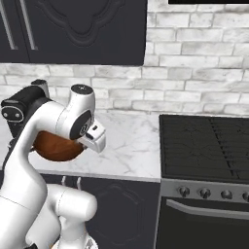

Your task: Pick the cup and bowl from the counter and place them on the counter next to the sink.

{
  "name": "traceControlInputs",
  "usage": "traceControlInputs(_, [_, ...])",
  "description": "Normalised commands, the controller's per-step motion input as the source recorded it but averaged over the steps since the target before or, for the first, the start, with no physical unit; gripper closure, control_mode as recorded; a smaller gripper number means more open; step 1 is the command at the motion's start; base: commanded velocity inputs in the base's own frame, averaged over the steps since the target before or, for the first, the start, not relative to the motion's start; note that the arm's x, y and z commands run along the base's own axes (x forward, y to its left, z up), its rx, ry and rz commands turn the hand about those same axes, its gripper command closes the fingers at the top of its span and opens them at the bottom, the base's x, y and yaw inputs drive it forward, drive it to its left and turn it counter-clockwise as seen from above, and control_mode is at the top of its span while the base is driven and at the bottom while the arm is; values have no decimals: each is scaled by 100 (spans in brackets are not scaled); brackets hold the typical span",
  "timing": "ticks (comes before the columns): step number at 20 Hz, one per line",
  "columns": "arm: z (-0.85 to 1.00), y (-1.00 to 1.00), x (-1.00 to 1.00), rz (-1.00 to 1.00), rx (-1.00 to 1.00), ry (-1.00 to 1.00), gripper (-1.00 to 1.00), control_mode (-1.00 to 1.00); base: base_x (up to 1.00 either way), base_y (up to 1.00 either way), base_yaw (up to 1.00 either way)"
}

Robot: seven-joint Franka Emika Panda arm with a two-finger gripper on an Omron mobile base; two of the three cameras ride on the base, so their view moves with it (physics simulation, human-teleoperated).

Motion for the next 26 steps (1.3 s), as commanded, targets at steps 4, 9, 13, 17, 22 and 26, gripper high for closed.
traceControlInputs(4, [5,1,-24,1,0,4,100,-100,0,0,0])
traceControlInputs(9, [-3,9,-13,3,4,-2,100,-100,0,0,0])
traceControlInputs(13, [-4,15,-14,1,4,-6,100,-100,0,0,0])
traceControlInputs(17, [0,5,-5,0,0,-1,100,-100,0,0,0])
traceControlInputs(22, [0,0,0,0,0,0,100,-100,0,0,0])
traceControlInputs(26, [0,0,0,0,0,0,100,-100,0,0,0])
